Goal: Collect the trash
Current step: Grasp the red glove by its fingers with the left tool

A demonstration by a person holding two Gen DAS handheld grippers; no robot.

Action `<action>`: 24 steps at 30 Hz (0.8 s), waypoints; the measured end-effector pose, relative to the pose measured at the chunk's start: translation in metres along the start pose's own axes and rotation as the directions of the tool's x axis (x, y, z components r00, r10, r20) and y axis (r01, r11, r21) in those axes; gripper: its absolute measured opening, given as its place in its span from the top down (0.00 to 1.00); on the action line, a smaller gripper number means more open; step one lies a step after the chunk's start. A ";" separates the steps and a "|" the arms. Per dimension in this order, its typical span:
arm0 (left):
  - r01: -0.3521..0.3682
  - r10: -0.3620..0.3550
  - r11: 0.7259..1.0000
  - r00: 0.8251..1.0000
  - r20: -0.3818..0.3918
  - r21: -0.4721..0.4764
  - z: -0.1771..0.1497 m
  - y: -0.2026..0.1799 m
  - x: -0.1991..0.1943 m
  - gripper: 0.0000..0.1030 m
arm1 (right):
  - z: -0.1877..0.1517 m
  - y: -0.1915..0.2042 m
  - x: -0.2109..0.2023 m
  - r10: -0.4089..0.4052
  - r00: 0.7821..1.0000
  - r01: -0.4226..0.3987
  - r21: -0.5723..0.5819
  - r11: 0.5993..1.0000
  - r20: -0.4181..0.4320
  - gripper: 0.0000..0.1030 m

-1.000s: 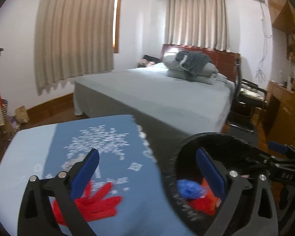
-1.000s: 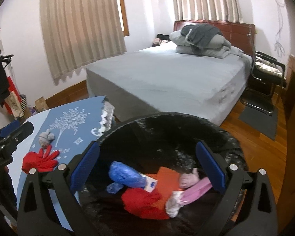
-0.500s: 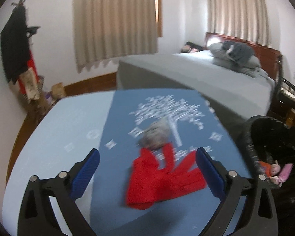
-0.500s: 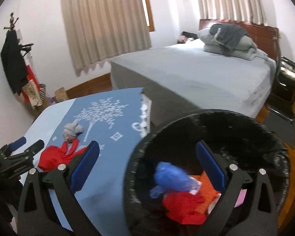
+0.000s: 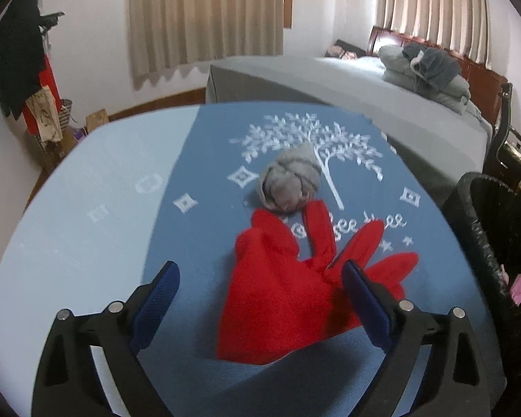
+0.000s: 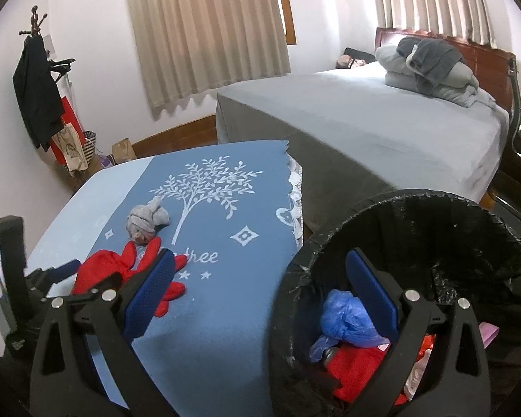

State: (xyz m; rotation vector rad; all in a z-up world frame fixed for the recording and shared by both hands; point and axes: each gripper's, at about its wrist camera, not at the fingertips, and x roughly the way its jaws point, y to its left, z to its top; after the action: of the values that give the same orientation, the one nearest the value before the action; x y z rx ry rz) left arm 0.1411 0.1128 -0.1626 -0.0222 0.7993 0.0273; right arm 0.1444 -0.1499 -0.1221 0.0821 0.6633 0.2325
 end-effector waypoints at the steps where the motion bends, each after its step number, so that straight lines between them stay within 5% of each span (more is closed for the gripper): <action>1: 0.004 -0.004 1.000 1.000 -0.014 0.004 0.000 -0.001 0.003 0.15 | -0.001 -0.001 0.001 0.000 1.000 0.000 0.000 1.000 -0.001 0.07; 6: 0.073 -0.074 0.997 0.995 -0.070 -0.024 -0.002 0.001 0.013 0.46 | -0.001 -0.001 0.006 0.000 1.000 0.000 0.006 1.000 -0.018 0.07; 8: 0.081 -0.083 0.996 0.995 -0.061 -0.025 -0.003 0.000 0.011 0.74 | 0.000 0.000 0.008 0.002 1.000 -0.002 0.003 1.000 -0.018 0.07; 10: 0.101 -0.103 0.994 0.993 -0.059 -0.029 -0.002 0.000 0.011 0.89 | 0.000 0.003 0.010 0.007 1.000 -0.007 -0.002 1.000 -0.021 0.07; 17: 0.105 -0.105 0.993 0.994 -0.007 -0.047 0.001 0.007 -0.006 0.92 | 0.005 0.017 0.015 0.025 0.999 -0.026 -0.022 0.999 -0.024 0.07; 24: 0.038 -0.033 0.994 0.998 0.049 -0.101 0.001 0.048 -0.034 0.92 | 0.013 0.035 0.028 0.050 0.998 -0.052 -0.041 0.998 -0.028 0.07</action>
State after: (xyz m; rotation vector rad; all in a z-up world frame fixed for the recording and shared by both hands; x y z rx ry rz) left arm 0.1164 0.1607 -0.1383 -0.1323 0.7491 0.0347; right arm 0.1676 -0.1090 -0.1232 0.0556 0.6836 0.2971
